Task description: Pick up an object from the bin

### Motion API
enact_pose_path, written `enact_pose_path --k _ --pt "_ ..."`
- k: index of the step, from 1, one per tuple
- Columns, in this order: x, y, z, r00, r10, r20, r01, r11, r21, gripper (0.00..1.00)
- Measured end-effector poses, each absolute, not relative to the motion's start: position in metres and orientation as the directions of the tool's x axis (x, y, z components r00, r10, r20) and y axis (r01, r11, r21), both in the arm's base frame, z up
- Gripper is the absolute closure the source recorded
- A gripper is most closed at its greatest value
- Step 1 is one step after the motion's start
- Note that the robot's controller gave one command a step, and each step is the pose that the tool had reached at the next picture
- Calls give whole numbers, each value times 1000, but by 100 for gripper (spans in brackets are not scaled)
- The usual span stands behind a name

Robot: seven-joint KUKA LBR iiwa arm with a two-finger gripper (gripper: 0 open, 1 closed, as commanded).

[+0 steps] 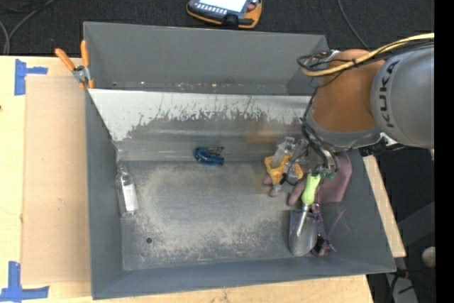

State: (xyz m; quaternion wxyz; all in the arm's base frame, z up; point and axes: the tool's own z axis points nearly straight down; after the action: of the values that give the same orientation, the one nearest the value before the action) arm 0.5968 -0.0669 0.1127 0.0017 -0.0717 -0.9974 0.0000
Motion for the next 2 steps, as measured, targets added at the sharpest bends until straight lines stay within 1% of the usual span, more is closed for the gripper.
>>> enact_pose_path --k 1,2 --pt "597 -67 113 -990 143 3 143 990 0 100" --pt "580 -71 88 -999 0 -49 0 1000 0 100"
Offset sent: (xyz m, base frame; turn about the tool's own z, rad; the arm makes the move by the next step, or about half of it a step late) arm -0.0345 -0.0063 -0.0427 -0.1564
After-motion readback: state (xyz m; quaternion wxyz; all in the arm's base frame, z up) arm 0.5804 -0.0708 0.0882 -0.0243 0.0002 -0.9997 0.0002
